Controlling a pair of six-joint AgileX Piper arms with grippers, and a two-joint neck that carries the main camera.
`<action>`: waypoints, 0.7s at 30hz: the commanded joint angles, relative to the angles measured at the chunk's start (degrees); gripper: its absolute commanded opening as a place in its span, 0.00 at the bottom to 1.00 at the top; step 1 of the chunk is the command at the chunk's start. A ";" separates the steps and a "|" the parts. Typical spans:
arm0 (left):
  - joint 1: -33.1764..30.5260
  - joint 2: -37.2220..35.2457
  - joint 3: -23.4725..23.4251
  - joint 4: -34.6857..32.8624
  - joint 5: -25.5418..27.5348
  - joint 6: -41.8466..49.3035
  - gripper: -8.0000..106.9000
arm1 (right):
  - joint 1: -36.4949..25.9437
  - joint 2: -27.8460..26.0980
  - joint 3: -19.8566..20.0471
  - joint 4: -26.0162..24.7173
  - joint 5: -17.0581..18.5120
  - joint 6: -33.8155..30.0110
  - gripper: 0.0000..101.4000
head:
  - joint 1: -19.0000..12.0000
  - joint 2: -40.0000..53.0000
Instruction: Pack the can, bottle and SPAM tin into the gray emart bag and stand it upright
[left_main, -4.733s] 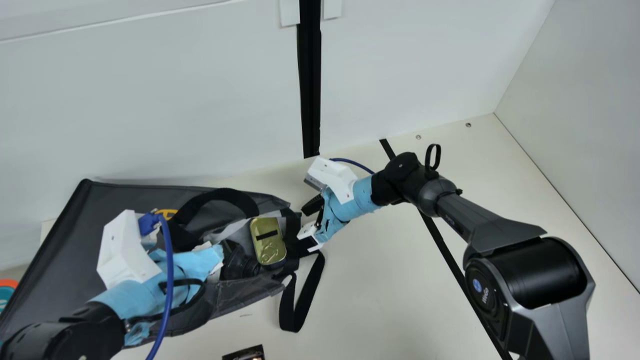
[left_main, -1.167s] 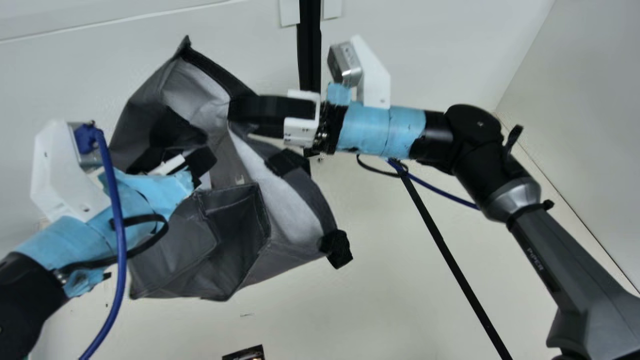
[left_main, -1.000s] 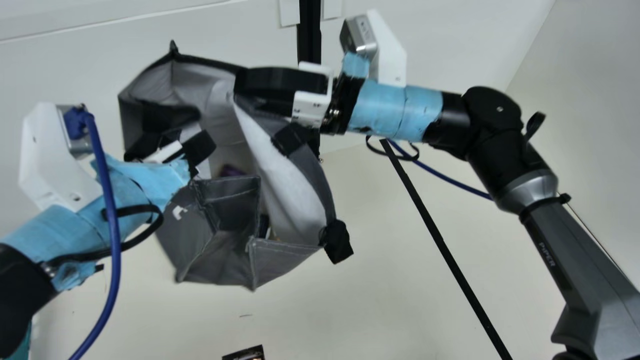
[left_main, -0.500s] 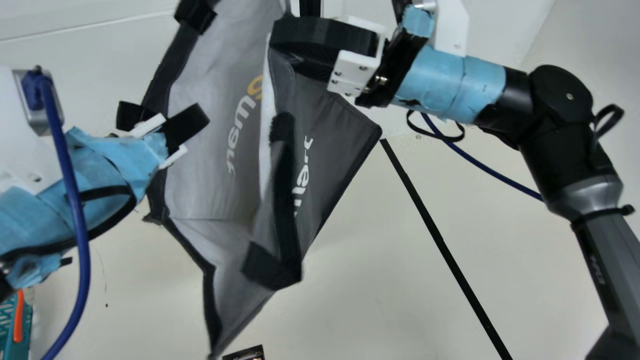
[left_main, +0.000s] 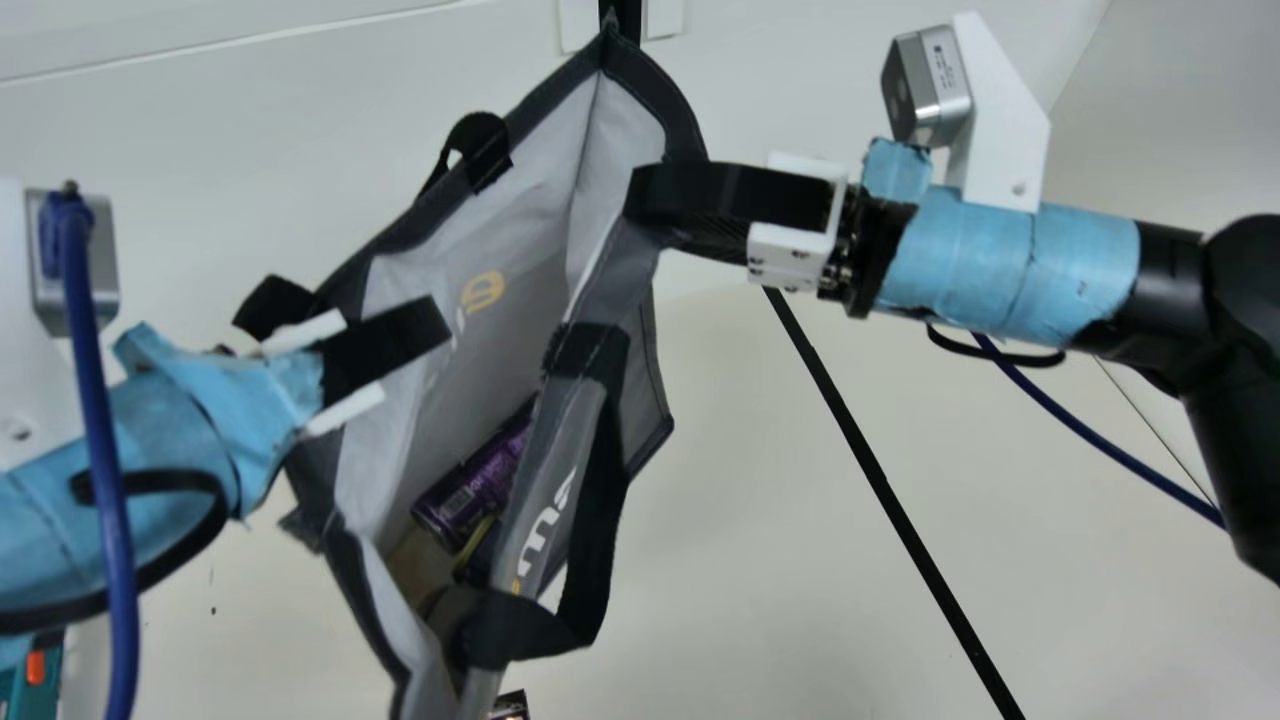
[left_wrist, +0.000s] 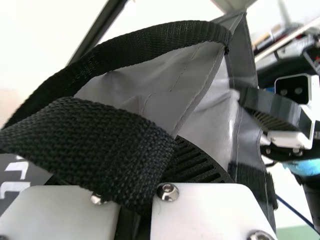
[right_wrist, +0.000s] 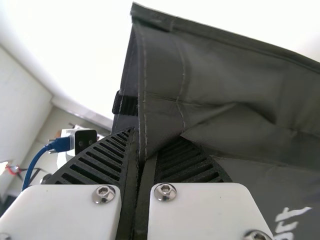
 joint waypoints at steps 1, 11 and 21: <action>0.10 -1.01 0.44 -0.72 2.04 0.23 0.00 | -0.30 -2.52 0.95 -1.79 -0.34 1.04 0.00 | -1.30 -0.14; 0.48 -7.28 5.04 -3.51 7.94 0.80 0.00 | -0.66 -12.09 4.57 -8.51 -0.34 7.53 0.00 | -1.30 -0.14; 1.99 -11.82 12.47 -7.64 11.11 2.88 0.00 | 1.76 -18.33 9.01 -20.62 -0.34 13.15 0.00 | -1.30 -0.14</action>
